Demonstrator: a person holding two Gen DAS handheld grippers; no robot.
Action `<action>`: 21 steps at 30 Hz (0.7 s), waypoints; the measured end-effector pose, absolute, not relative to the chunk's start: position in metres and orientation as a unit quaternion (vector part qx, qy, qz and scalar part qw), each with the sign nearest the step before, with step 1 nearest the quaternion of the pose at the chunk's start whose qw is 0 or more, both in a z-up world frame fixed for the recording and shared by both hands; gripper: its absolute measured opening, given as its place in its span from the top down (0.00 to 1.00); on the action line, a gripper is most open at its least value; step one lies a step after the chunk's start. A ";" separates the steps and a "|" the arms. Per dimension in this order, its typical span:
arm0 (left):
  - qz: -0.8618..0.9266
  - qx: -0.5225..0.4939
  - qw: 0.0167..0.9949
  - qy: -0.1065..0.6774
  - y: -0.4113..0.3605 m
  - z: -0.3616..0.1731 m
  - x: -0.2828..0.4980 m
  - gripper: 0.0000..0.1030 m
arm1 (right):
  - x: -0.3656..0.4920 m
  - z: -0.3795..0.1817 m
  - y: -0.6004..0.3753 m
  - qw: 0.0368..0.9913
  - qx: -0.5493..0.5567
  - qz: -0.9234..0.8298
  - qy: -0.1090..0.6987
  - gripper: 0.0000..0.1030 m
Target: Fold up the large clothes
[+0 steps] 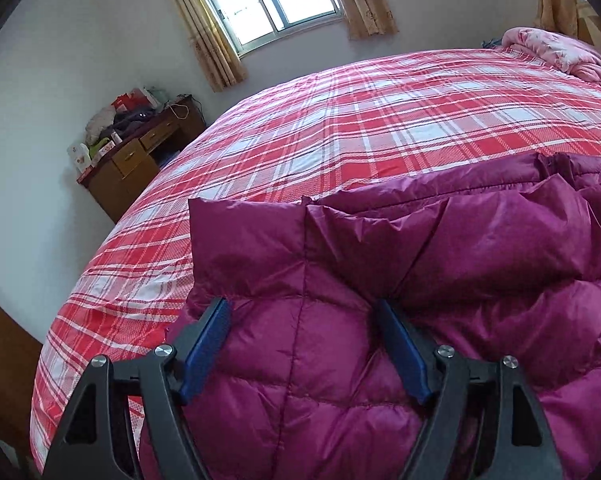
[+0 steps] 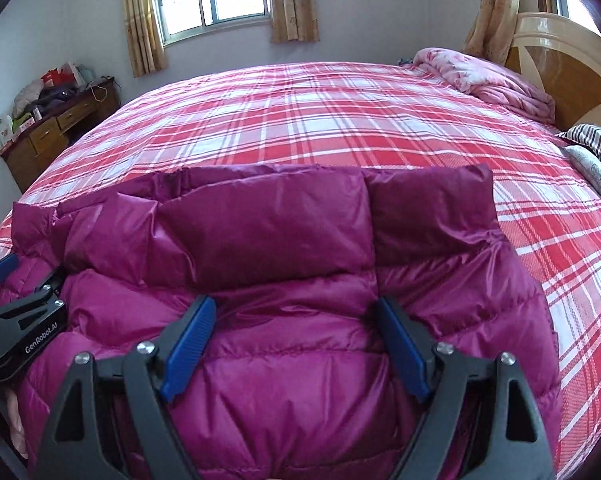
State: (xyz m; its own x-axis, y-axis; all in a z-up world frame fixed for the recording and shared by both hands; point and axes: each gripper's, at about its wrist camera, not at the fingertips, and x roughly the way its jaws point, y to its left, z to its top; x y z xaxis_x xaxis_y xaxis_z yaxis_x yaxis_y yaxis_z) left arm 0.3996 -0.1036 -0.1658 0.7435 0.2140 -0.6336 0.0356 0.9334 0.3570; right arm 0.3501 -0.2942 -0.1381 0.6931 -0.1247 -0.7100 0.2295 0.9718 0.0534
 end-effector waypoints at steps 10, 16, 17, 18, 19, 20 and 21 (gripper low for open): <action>0.048 0.177 0.913 0.365 -0.103 -0.170 0.404 0.24 | 0.357 -0.144 -0.292 0.910 0.065 -0.102 0.397 0.17; 0.048 0.175 0.912 0.368 -0.102 -0.171 0.405 0.24 | 0.359 -0.147 -0.291 0.906 0.060 -0.105 0.405 0.16; 0.047 0.175 0.912 0.369 -0.102 -0.171 0.405 0.24 | 0.359 -0.147 -0.291 0.906 0.059 -0.105 0.407 0.16; 0.048 0.175 0.911 0.369 -0.103 -0.171 0.406 0.24 | 0.359 -0.148 -0.290 0.905 0.058 -0.106 0.408 0.16; 0.048 0.175 0.911 0.370 -0.102 -0.172 0.406 0.24 | 0.360 -0.148 -0.290 0.904 0.056 -0.106 0.410 0.16; 0.048 0.176 0.911 0.370 -0.102 -0.172 0.406 0.24 | 0.360 -0.148 -0.290 0.903 0.054 -0.107 0.413 0.15; 0.048 0.177 0.911 0.370 -0.103 -0.172 0.406 0.24 | 0.361 -0.149 -0.289 0.902 0.052 -0.108 0.415 0.15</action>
